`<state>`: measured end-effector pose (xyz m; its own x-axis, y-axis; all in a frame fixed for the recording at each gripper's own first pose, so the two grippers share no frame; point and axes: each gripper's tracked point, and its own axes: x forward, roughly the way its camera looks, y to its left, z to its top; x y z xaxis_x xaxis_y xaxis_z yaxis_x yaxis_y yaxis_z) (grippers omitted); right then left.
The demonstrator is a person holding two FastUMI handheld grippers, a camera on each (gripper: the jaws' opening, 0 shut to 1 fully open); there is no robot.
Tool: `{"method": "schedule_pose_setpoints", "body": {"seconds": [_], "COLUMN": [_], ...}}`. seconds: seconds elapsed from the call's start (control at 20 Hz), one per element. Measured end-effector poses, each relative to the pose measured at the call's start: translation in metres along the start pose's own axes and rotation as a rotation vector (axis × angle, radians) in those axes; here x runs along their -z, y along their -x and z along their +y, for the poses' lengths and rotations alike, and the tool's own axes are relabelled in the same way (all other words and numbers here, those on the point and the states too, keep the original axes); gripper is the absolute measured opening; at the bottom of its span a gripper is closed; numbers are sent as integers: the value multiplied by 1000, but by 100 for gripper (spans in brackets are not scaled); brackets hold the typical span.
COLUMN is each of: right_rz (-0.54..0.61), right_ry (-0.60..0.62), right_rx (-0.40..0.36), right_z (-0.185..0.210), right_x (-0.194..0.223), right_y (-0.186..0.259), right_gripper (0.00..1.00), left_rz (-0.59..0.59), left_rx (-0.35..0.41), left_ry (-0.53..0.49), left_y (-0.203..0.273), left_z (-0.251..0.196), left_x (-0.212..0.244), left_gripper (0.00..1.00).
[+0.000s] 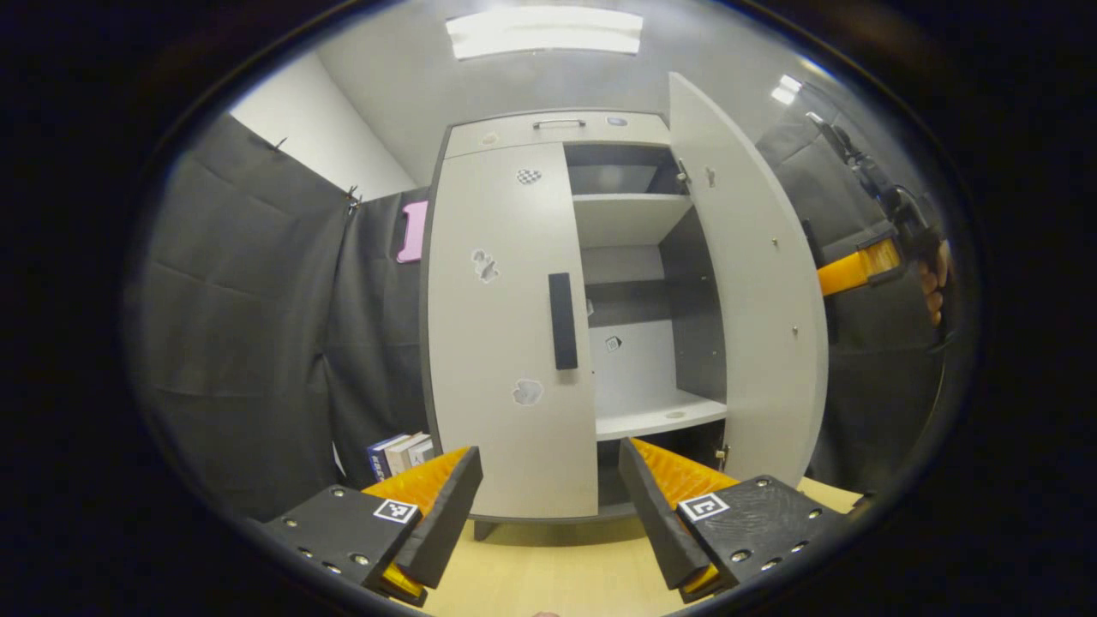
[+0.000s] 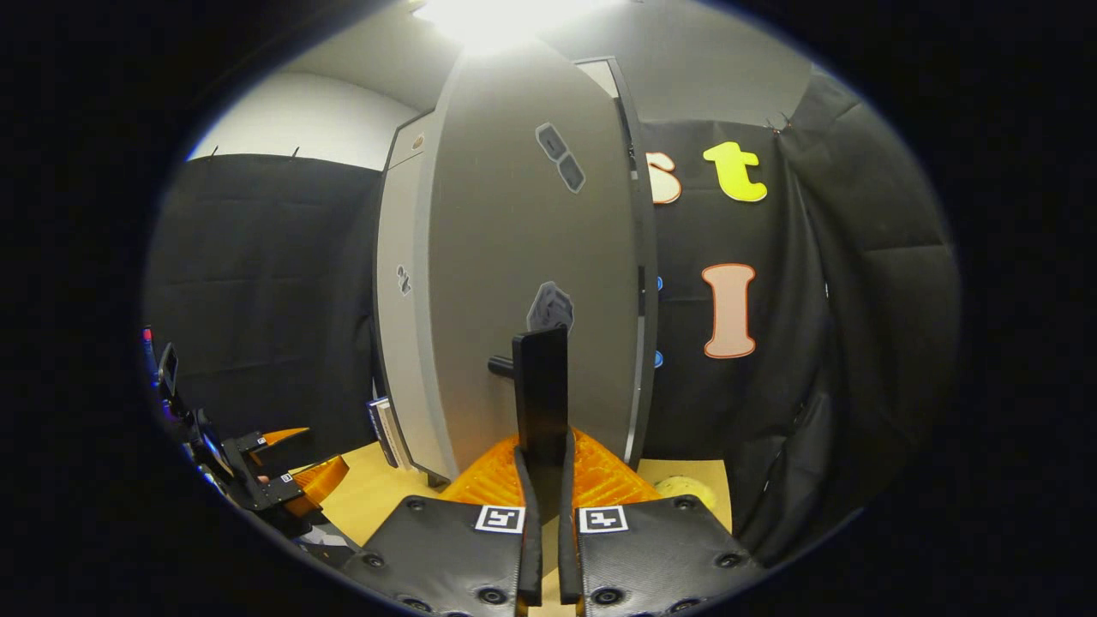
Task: Open the right door of the double-door shoe cabinet with the right hand, and open the left door with the left hand.
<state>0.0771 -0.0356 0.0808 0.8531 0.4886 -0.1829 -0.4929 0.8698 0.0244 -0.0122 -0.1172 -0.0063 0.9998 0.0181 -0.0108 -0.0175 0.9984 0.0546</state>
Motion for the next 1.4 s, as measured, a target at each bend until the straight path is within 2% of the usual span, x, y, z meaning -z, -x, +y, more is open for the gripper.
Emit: {"method": "schedule_pose_setpoints", "body": {"seconds": [0.15,0.3,0.4,0.6,0.9,1.0,1.1,1.25,1.35,1.4], "right_rz": [-11,-22,-25,-36,-26,-35,-54,-59,-50,-46], "right_ry": [8,19,-18,18,-16,-4,9,31,15,0], "right_rx": [33,106,68,114,195,252,317,429,487,510], "right_z": [-23,-53,-45,-48,-49,-55,-62,-77,-87,-91], "right_x": [0,1,2,3,15,18,20,24,29,32], "right_y": [5,8,9,11,27,43,57,80,96,102], "right_gripper": [9,8,8,8,8,20,50,95,98,96], "left_rz": [11,29,39,30,-5,-17,-27,-20,-15,-13], "left_rx": [-3,-3,-2,20,57,74,75,100,115,119], "left_ry": [-5,-11,-9,-5,-3,-9,-28,-3,9,10], "left_y": [-3,-7,-14,-35,-89,-104,-126,-154,-172,-182], "left_z": [-11,-19,-22,-24,-9,-6,-1,-6,-11,-12], "left_x": [0,1,0,-15,-45,-52,-57,-63,-64,-65], "left_gripper": [94,94,94,94,94,94,94,94,94,94]}}
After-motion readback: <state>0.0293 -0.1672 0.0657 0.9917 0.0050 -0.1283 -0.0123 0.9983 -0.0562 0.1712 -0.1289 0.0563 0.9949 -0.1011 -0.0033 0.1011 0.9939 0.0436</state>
